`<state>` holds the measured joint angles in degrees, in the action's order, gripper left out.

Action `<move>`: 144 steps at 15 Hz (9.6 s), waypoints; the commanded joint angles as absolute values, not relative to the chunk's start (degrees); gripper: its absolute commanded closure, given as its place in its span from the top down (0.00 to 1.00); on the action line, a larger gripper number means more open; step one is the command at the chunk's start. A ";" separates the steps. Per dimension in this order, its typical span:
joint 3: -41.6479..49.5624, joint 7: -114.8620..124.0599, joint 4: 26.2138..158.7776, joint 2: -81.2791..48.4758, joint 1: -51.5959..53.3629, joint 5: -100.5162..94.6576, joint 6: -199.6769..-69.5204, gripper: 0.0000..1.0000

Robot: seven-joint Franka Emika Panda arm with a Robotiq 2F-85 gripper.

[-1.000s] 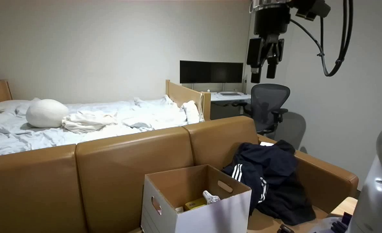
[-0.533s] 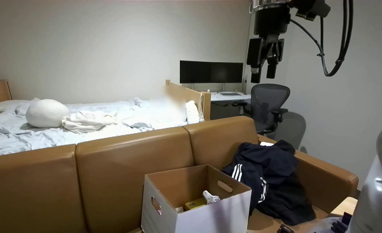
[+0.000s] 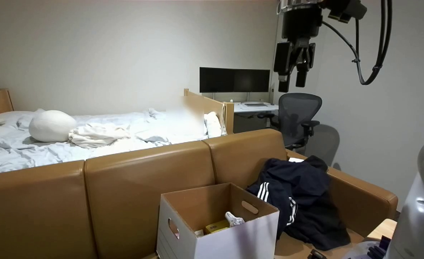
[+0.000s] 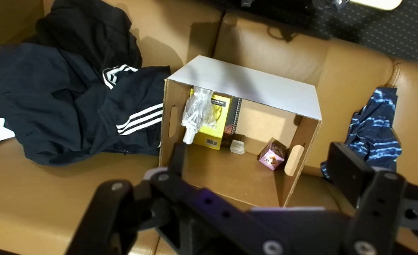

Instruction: Pick up the black cloth and put it in the box

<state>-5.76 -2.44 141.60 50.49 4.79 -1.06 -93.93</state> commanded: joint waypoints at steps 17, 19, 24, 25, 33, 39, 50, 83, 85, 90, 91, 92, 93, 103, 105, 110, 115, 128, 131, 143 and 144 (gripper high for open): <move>14.90 3.79 140.58 23.83 -10.29 4.66 -145.22 1.00; 14.26 6.08 140.47 21.13 -10.50 5.61 -145.97 1.00; 13.41 8.59 139.27 19.54 -11.02 5.57 -146.99 1.00; 13.73 8.26 138.10 17.90 -10.62 6.37 -146.86 1.00; 18.49 7.54 126.70 -3.36 -12.51 17.18 -147.84 1.00; 16.68 7.78 118.05 -14.20 -16.03 20.82 -137.63 0.99; 15.90 16.87 110.26 -24.97 -15.90 22.06 -140.79 1.00; 12.50 59.88 40.85 -80.90 -31.77 19.62 -112.23 0.73; 11.58 60.19 39.23 -81.58 -32.43 19.42 -110.88 0.59; 9.06 59.76 35.07 -82.76 -34.58 19.73 -105.88 0.26; 8.11 59.63 34.29 -82.84 -35.16 20.10 -104.33 0.20; 7.29 59.53 33.44 -83.01 -35.63 20.26 -102.60 0.13; 6.63 59.54 32.49 -83.18 -35.97 20.20 -100.96 0.07; 5.45 57.15 22.10 -82.18 -38.16 15.54 -82.13 0.00; 4.51 55.75 19.71 -81.80 -38.74 15.18 -79.01 0.00; 2.84 46.90 21.46 -76.12 -39.22 13.80 -75.40 0.00; 5.00 39.71 21.00 -70.94 -38.26 9.02 -74.83 0.00; 9.45 26.49 21.04 -58.37 -34.32 0.05 -68.80 0.00; 9.28 24.40 21.37 -55.87 -34.56 0.52 -66.39 0.00; 8.90 24.70 21.00 -40.89 -34.47 1.80 -56.25 0.00; 8.74 24.65 21.01 -39.63 -34.67 2.16 -55.61 0.00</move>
